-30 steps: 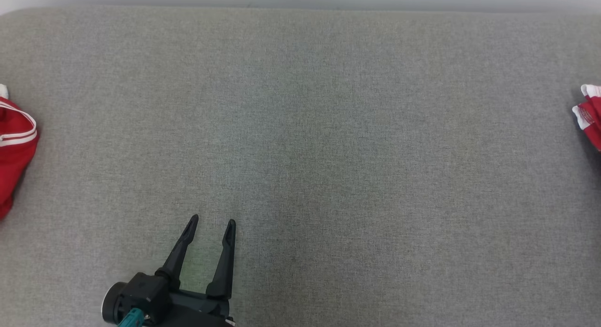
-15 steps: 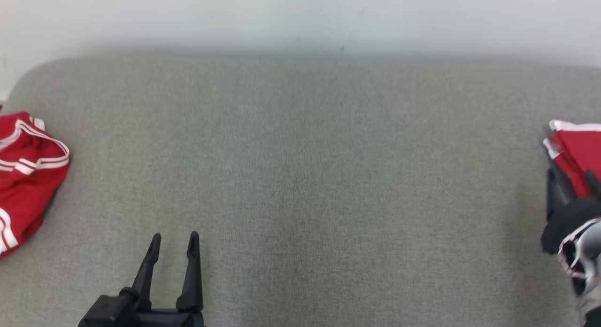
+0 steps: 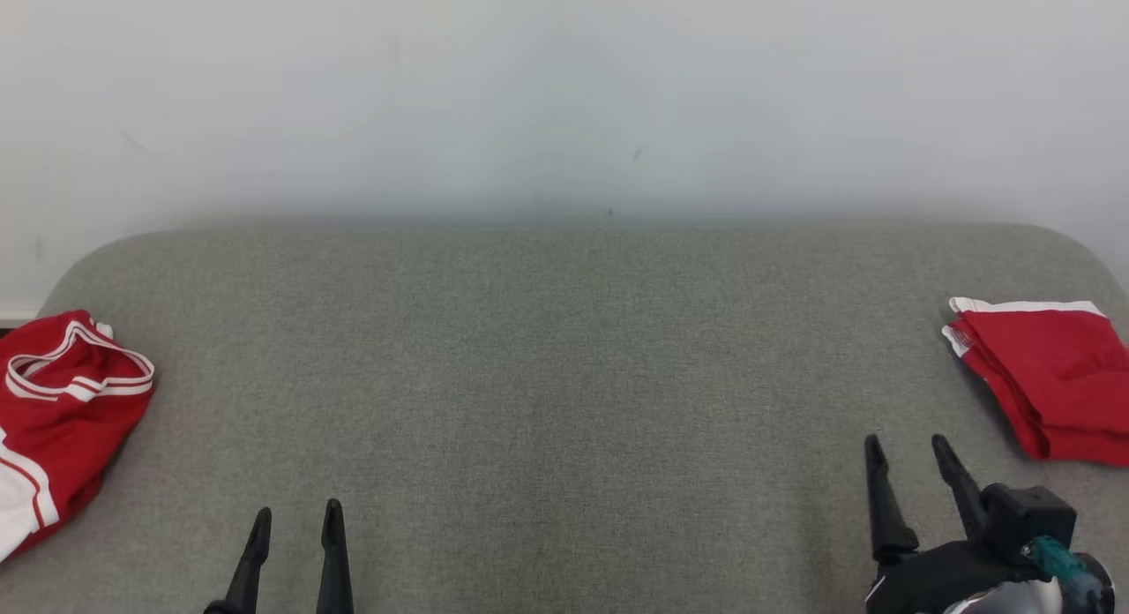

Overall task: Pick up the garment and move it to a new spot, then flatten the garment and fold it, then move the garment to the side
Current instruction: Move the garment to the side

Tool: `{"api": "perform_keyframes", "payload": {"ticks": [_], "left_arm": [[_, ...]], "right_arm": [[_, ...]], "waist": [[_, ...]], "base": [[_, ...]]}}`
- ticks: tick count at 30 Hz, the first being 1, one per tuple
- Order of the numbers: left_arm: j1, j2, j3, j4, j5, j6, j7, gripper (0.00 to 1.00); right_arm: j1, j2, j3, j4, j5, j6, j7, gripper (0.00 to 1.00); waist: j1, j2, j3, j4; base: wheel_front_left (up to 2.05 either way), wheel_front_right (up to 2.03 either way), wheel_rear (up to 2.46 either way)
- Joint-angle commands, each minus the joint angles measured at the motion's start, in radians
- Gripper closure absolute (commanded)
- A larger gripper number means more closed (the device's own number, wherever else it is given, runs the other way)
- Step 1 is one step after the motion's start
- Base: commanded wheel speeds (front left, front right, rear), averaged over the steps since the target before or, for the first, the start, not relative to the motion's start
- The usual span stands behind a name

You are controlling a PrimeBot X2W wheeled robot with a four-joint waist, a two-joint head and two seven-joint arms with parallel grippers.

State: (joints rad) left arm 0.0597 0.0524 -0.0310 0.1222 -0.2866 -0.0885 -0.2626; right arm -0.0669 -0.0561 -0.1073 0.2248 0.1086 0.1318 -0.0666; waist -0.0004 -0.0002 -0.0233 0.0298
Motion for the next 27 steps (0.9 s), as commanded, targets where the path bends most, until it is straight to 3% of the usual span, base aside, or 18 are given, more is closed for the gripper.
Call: {"api": "perform_keyframes", "payload": {"ticks": [1,27], "left_arm": [[0.016,-0.001,0.005,0.002,0.011,-0.006,-0.003,0.00],[0.040,-0.002,0.024,0.017,0.014,-0.026,-0.003,0.00]], "right_arm": [[0.022,0.002,0.011,-0.015,-0.002,-0.002,-0.002,0.00],[0.085,0.006,0.071,-0.024,0.076,-0.002,0.001,0.00]], "waist": [[0.0004,0.0002,-0.017,-0.019],[0.0004,0.0002,-0.030,-0.026]], "base": [[0.00,0.00,0.00],[0.00,0.00,0.00]]}}
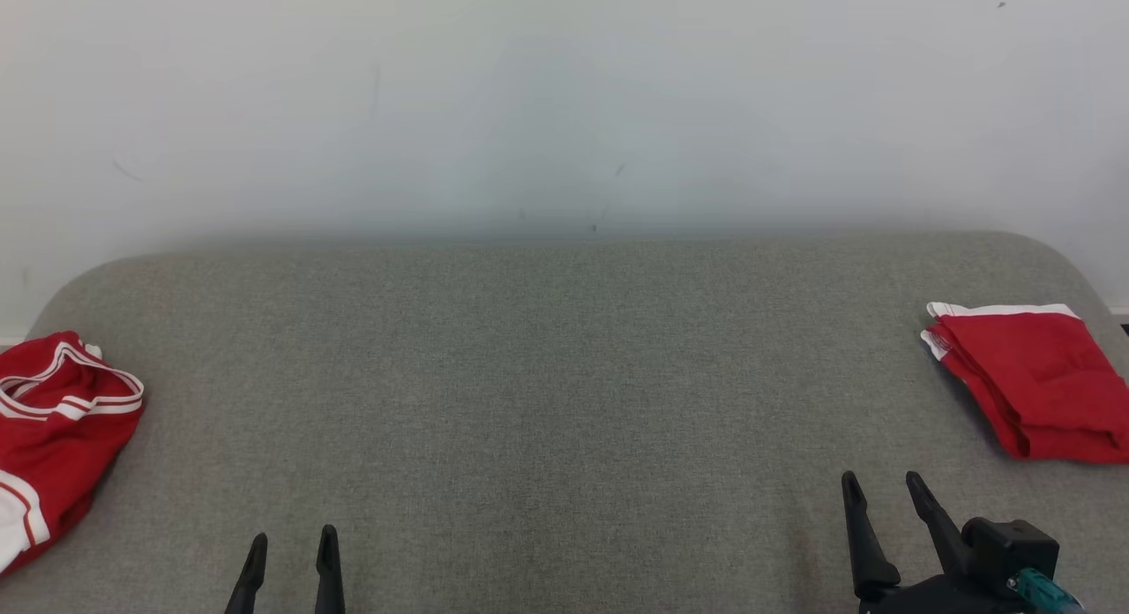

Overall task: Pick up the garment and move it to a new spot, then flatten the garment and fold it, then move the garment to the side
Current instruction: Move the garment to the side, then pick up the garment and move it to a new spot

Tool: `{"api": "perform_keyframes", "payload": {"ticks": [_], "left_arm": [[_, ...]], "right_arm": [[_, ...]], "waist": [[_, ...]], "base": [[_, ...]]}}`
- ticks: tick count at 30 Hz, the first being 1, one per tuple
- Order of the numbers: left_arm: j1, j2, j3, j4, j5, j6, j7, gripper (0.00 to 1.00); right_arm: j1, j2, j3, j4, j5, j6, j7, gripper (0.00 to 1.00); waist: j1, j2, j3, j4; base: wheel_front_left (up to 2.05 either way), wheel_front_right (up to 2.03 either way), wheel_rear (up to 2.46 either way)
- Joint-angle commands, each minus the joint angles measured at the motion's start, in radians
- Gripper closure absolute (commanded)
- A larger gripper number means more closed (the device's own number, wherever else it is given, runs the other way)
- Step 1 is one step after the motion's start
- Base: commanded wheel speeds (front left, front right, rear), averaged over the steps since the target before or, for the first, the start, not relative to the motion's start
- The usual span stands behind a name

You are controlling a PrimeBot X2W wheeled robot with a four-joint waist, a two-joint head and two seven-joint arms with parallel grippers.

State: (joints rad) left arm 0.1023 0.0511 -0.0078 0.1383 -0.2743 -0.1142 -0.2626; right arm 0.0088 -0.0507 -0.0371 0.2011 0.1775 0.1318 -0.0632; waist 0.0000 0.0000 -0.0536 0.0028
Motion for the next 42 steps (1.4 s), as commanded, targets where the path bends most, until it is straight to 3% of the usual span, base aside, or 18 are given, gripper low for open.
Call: {"api": "perform_keyframes", "payload": {"ticks": [1,9,16,21,35,42], "left_arm": [[-0.004,-0.001,0.001,0.001,0.002,-0.001,-0.003,0.00],[-0.003,-0.001,-0.001,0.003,0.009,-0.007,-0.003,0.00],[-0.003,-0.001,0.008,0.005,0.018,-0.009,-0.003,0.00],[0.008,-0.001,0.016,0.011,0.026,-0.010,-0.003,0.00],[0.041,0.018,0.036,0.014,0.055,-0.015,-0.003,0.00],[0.069,0.007,0.094,-0.034,0.037,-0.014,-0.003,0.00]], "right_arm": [[0.011,0.000,0.001,0.001,0.008,-0.002,-0.003,0.00],[0.010,0.000,0.002,0.009,0.016,-0.002,-0.005,0.00],[0.021,0.001,0.012,0.012,0.022,-0.002,-0.006,0.00],[0.034,0.000,0.031,0.019,0.035,-0.002,-0.009,0.00],[0.037,0.001,0.090,0.060,0.073,-0.002,-0.036,0.00],[-0.027,0.000,0.160,0.074,0.060,-0.002,-0.019,0.00]], "waist": [[0.0000,0.0000,0.000,0.001],[0.0000,0.0000,-0.004,0.015],[0.0000,0.0000,-0.007,0.071],[0.0000,0.0000,-0.018,0.147],[0.0000,0.0000,-0.048,0.442],[0.0000,0.0000,-0.002,0.487]], "base": [[0.00,0.00,0.00],[0.00,0.00,0.00],[0.00,0.00,0.00],[0.00,0.00,0.00],[0.00,0.00,0.00],[0.00,0.00,0.00]]}}
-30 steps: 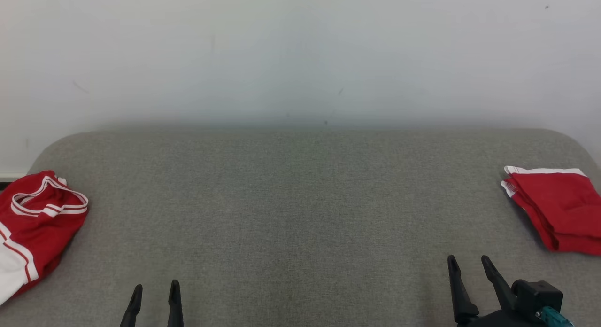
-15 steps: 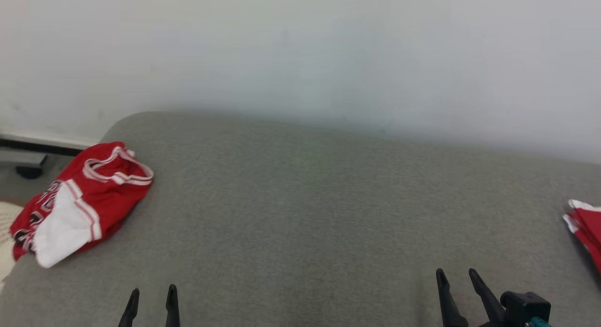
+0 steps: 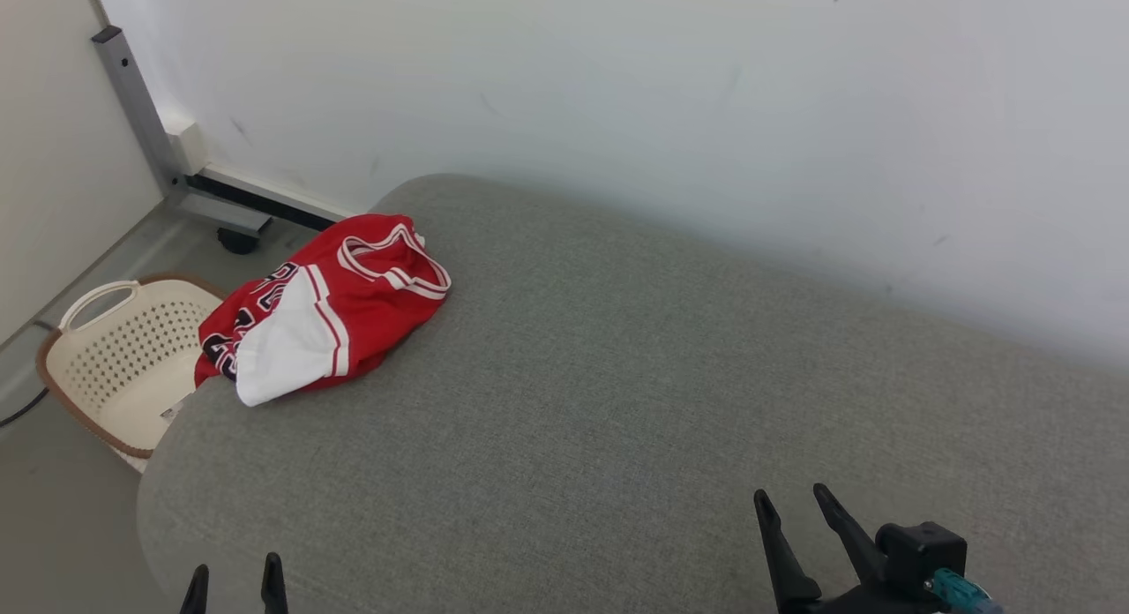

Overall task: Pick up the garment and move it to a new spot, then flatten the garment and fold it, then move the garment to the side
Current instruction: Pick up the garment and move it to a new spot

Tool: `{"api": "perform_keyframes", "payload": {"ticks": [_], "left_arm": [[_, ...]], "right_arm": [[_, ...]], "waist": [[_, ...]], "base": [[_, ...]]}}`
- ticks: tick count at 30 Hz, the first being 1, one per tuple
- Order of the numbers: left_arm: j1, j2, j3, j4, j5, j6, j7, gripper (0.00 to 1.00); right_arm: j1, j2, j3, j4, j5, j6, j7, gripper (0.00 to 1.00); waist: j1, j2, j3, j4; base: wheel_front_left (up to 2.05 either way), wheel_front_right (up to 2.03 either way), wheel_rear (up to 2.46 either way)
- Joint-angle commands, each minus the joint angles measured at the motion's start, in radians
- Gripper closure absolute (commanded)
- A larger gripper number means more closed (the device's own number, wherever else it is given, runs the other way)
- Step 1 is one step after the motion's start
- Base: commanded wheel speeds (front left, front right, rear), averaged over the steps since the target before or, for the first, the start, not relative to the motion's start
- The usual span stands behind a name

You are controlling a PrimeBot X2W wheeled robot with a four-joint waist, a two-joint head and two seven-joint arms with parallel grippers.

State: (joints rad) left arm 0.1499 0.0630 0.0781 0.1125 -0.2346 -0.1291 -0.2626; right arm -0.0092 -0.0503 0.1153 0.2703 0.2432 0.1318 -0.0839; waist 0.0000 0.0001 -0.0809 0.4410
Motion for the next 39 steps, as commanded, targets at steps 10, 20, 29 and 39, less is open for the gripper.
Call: {"api": "perform_keyframes", "payload": {"ticks": [10,20,29,39], "left_arm": [[0.052,-0.013,0.038,-0.053,-0.019,0.015,-0.003,0.00],[0.019,-0.013,0.007,-0.007,-0.014,0.030,-0.003,0.00],[-0.267,0.059,-0.146,0.277,-0.005,0.000,0.072,0.00],[-0.664,0.112,-0.156,0.619,-0.083,-0.001,0.127,0.00]], "right_arm": [[-0.083,0.000,0.070,0.041,-0.016,-0.002,0.008,0.00],[-0.075,0.000,0.079,0.048,-0.020,-0.002,0.004,0.00],[-0.048,0.000,0.066,-0.016,-0.063,-0.002,0.050,0.00],[-0.011,0.000,0.114,-0.200,-0.141,-0.002,0.168,0.00]], "waist": [[0.0000,-0.0001,0.057,0.072],[0.0000,-0.0001,0.061,0.072],[0.0000,-0.0001,0.102,0.059],[0.0000,-0.0001,0.206,-0.032]], "base": [[0.00,0.00,0.00],[0.00,0.00,0.00],[0.00,0.00,0.00],[0.00,0.00,0.00]]}}
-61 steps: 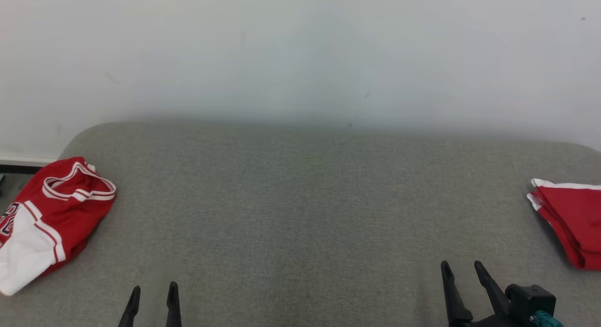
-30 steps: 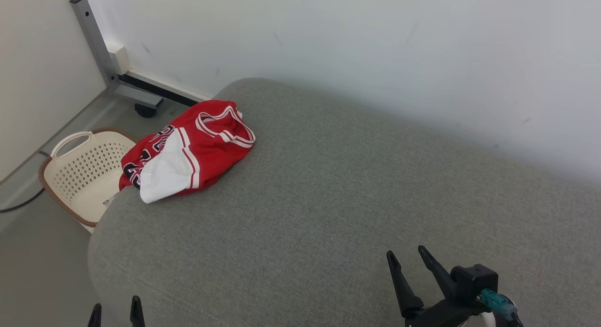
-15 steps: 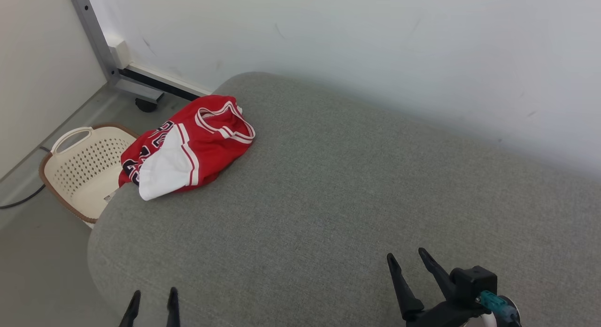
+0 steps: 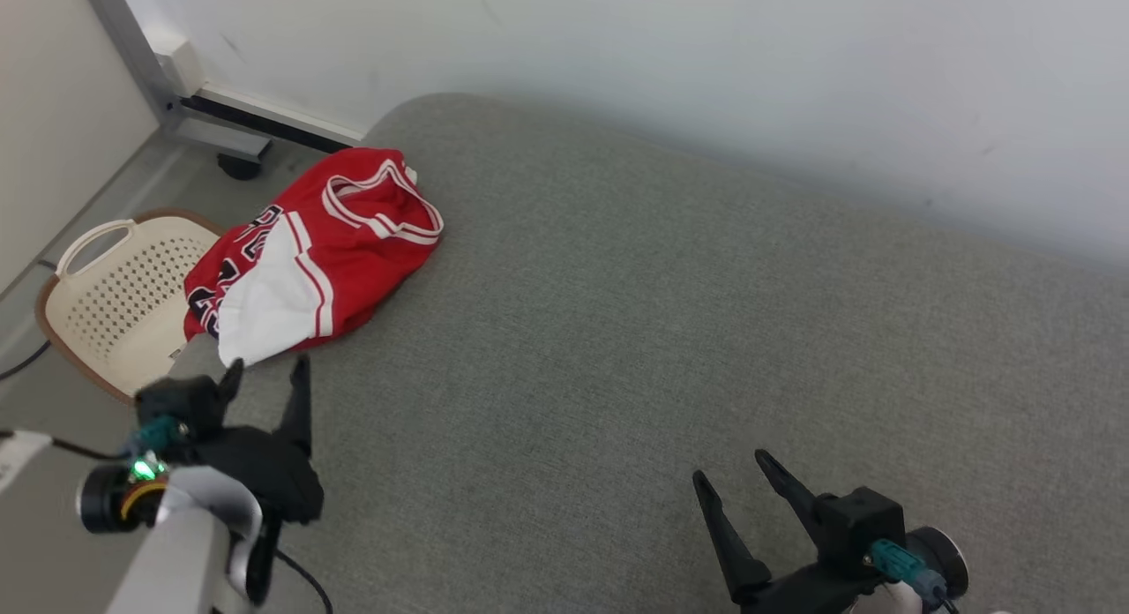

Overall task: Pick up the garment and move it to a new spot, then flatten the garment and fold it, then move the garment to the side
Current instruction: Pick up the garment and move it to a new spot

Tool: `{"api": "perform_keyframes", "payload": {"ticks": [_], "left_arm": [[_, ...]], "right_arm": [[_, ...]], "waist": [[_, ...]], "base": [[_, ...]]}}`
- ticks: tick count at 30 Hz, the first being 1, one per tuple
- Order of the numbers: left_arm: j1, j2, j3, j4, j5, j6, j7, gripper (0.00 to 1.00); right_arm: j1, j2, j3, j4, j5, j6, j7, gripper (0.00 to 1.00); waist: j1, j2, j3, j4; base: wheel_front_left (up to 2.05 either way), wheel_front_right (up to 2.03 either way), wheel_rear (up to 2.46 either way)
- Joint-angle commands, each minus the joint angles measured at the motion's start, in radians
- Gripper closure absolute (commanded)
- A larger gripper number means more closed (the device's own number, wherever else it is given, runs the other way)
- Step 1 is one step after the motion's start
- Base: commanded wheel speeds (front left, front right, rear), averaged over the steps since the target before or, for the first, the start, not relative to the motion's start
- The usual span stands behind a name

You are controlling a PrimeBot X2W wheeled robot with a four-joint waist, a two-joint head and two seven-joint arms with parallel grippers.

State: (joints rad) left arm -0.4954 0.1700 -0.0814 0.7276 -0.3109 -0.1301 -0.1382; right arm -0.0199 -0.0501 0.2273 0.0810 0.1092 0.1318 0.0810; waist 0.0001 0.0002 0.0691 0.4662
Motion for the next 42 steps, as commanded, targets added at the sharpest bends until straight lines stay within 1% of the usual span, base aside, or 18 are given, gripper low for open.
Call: {"api": "perform_keyframes", "payload": {"ticks": [1,4,8,10,11,14,16,19,22,25,28,29,30,31,34,38,42], "left_arm": [[-0.058,0.015,0.013,0.030,-0.017,0.001,0.011,0.00],[-0.170,0.041,0.031,0.098,-0.034,0.001,0.044,0.00],[-0.284,0.081,0.003,0.168,-0.024,0.000,0.076,0.00],[-0.333,0.101,-0.011,0.197,-0.028,0.001,0.083,0.00],[-0.333,0.101,-0.011,0.197,-0.028,0.001,0.083,0.00],[-0.392,0.135,-0.016,0.242,-0.033,0.001,0.083,0.00],[-0.421,0.147,-0.014,0.281,-0.032,0.012,0.092,0.00],[-0.468,0.159,-0.008,0.337,-0.040,0.025,0.113,0.00],[-0.497,0.150,-0.016,0.387,-0.042,0.024,0.138,0.00],[-0.511,0.146,-0.016,0.427,-0.044,0.049,0.137,0.00],[-0.516,0.137,-0.012,0.476,-0.051,0.085,0.156,0.00],[-0.515,0.132,-0.011,0.488,-0.052,0.096,0.160,0.39],[-0.513,0.131,-0.014,0.496,-0.048,0.106,0.155,0.92],[-0.508,0.129,-0.017,0.505,-0.045,0.111,0.150,1.00],[-0.496,0.133,-0.016,0.517,-0.049,0.125,0.123,1.00],[-0.490,0.148,-0.026,0.523,-0.043,0.123,0.097,1.00],[-0.479,0.192,-0.021,0.528,-0.051,0.119,0.072,1.00]], "right_arm": [[0.000,-0.001,0.009,-0.035,-0.018,-0.002,0.021,0.00],[0.005,-0.024,0.015,-0.116,-0.041,-0.003,0.069,0.00],[0.015,-0.057,0.021,-0.224,-0.055,-0.002,0.123,0.00],[0.018,-0.072,0.014,-0.273,-0.059,-0.002,0.142,0.00],[0.018,-0.072,0.014,-0.273,-0.059,-0.002,0.142,0.00],[0.023,-0.087,0.008,-0.350,-0.069,-0.002,0.171,0.00],[0.035,-0.093,-0.004,-0.392,-0.074,-0.002,0.185,0.00],[0.047,-0.104,-0.024,-0.448,-0.080,-0.002,0.199,0.00],[0.060,-0.101,-0.043,-0.485,-0.087,-0.002,0.205,0.00],[0.068,-0.100,-0.045,-0.501,-0.092,-0.002,0.206,0.00],[0.072,-0.096,-0.043,-0.503,-0.092,-0.002,0.203,0.00],[0.070,-0.096,-0.043,-0.501,-0.091,-0.002,0.203,0.00],[0.067,-0.095,-0.042,-0.498,-0.089,-0.002,0.203,0.00],[0.063,-0.095,-0.040,-0.495,-0.087,-0.002,0.202,0.00],[0.050,-0.094,-0.032,-0.480,-0.074,-0.002,0.196,0.00],[0.037,-0.089,-0.014,-0.451,-0.062,-0.002,0.178,0.00],[0.010,-0.071,0.017,-0.396,-0.039,-0.002,0.144,0.00]], "waist": [[-0.0001,-0.0002,0.079,-0.076],[-0.0001,-0.0002,0.148,-0.120],[-0.0001,-0.0002,0.241,-0.174],[-0.0001,-0.0002,0.281,-0.193],[-0.0001,-0.0002,0.281,-0.193],[-0.0001,-0.0002,0.347,-0.221],[-0.0001,-0.0002,0.382,-0.231],[-0.0001,-0.0002,0.426,-0.242],[-0.0001,-0.0002,0.458,-0.246],[-0.0001,-0.0002,0.472,-0.250],[-0.0001,-0.0002,0.475,-0.253],[-0.0001,-0.0002,0.473,-0.255],[-0.0001,-0.0002,0.470,-0.256],[-0.0001,-0.0002,0.467,-0.257],[-0.0001,-0.0002,0.449,-0.259],[-0.0001,-0.0002,0.412,-0.257],[-0.0001,-0.0002,0.345,-0.269]], "base": [[0.00,0.00,0.00],[0.00,0.00,0.00],[0.00,0.00,0.00],[0.00,0.00,0.00],[0.00,0.00,0.00],[0.00,0.00,0.00],[0.00,0.00,0.00],[0.00,0.00,0.00],[0.00,0.00,0.00],[0.00,0.00,0.00],[0.00,0.00,0.00],[0.00,0.00,0.00],[0.00,0.00,0.00],[0.00,0.00,0.00],[0.00,0.00,0.00],[0.00,0.00,0.00],[0.00,0.00,0.00]]}}
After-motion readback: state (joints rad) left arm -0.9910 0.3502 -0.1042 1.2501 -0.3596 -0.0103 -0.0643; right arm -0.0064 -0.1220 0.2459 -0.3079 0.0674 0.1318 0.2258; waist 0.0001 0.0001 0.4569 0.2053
